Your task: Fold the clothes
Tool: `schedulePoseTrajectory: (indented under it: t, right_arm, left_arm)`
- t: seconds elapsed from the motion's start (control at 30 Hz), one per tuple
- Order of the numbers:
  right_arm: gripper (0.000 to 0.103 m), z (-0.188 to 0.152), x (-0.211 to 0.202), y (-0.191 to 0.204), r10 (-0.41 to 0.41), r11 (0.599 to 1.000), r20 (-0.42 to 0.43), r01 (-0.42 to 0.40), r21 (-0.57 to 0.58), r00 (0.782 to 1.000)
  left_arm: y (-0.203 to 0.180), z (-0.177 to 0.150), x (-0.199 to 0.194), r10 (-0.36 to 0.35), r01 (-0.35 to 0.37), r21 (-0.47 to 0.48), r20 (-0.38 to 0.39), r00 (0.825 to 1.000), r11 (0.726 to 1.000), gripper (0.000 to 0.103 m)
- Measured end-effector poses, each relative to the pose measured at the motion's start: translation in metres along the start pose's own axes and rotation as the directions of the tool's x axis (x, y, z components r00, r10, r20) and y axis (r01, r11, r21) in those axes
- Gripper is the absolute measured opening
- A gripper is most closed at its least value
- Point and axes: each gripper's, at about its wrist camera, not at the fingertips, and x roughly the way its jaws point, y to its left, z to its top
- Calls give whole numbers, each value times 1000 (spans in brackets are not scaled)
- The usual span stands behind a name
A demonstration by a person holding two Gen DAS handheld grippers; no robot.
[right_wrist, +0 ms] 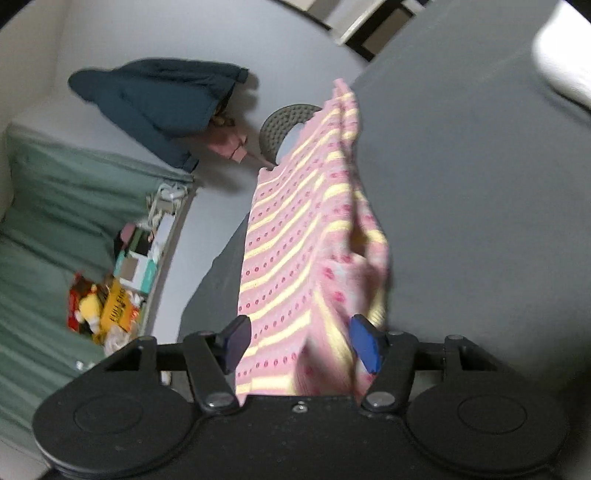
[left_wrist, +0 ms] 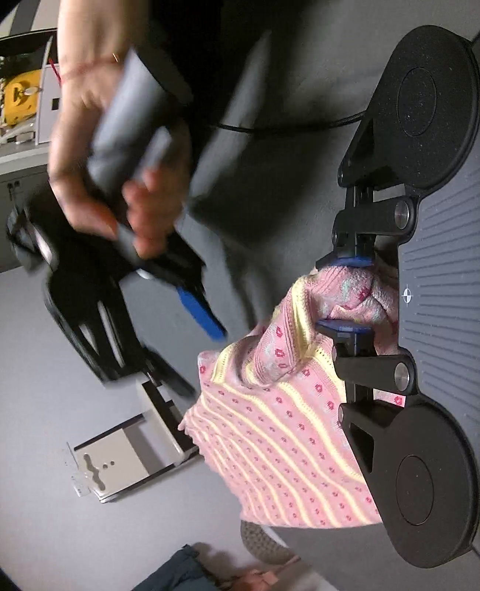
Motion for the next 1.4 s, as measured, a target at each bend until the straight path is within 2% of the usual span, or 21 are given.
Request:
schedulePoseTrajectory:
  t: [0.03,0.07,0.1,0.17,0.23,0.3,0.4,0.5,0.6,0.67,0.73,0.8,0.87,0.9,0.97,1.03,1.07,1.13,1.3,1.37,1.4]
  right_arm:
    - [57,-1,4,4,-57,998,9,58,-35,998]
    - [42,-2,7,7,-113,991,19,114,-69,993]
    - [34,0,6,9,-154,983,28,156,-97,988]
    - [16,1,13,13,-181,975,12,181,-126,983]
    - [15,2,10,15,-116,983,16,117,-141,993]
    - [13,3,2,16,-9,990,51,16,-141,999]
    - [13,3,-3,11,15,993,83,-5,-121,996]
    - [13,1,0,-2,-66,993,69,72,-95,995]
    - [23,-1,4,-15,-144,987,53,147,-70,988]
    - [41,0,0,-13,-145,986,71,150,-69,987]
    - [48,1,-2,-11,-149,986,84,155,-64,985]
    - [52,3,-2,-10,-139,989,86,143,-43,987]
    - [55,4,-3,-10,-133,990,82,136,-35,988]
    - [56,4,-2,-9,-139,989,87,143,-40,986]
    - [58,5,-3,-6,-152,986,96,158,-59,984]
    - [62,5,-6,-2,-170,980,109,179,-84,979]
    - [68,5,-8,1,-179,976,122,192,-98,976]
    - [72,7,-12,6,-194,970,146,212,-119,970]
    - [76,22,-8,17,-193,961,176,222,-165,965]
    - [89,30,-6,23,-190,954,203,230,-194,961]
    - [92,36,-5,26,-186,951,219,231,-205,958]
  left_arm:
    - [-1,-1,0,0,0,4,2,1000,1000,25]
    - [-3,-2,-1,1,-1,8,4,1000,1000,24]
    - [-4,-3,-1,0,-1,16,4,1000,1000,24]
    - [-6,-4,-2,1,-2,30,13,1000,1000,23]
    - [-8,-5,-3,1,-2,42,30,1000,999,21]
    - [-8,-6,-6,-6,4,43,45,999,999,21]
    - [-12,-9,-4,-25,22,63,37,999,998,20]
    - [-13,-11,-3,-40,39,36,26,999,999,20]
    - [-14,-11,-4,-42,41,39,25,999,998,21]
    - [-16,-12,-4,-38,36,50,27,999,998,21]
    - [-19,-13,-4,-24,22,57,32,999,998,21]
    - [-23,-13,-5,-3,1,66,35,999,998,30]
    - [-24,-12,-10,-14,10,68,46,999,998,47]
    - [-24,-12,-13,-18,14,63,60,998,998,53]
    - [-21,-12,-22,5,-10,54,98,995,998,72]
    - [-16,-13,-28,38,-44,46,127,991,998,78]
    - [-13,-13,-30,47,-53,45,130,990,998,78]
    - [-9,-12,-30,63,-70,47,126,990,996,78]
    - [-3,-9,-25,81,-86,32,126,989,996,78]
    - [-2,-8,-21,72,-75,21,129,989,997,78]
    - [-2,-8,-18,61,-63,17,128,990,998,78]
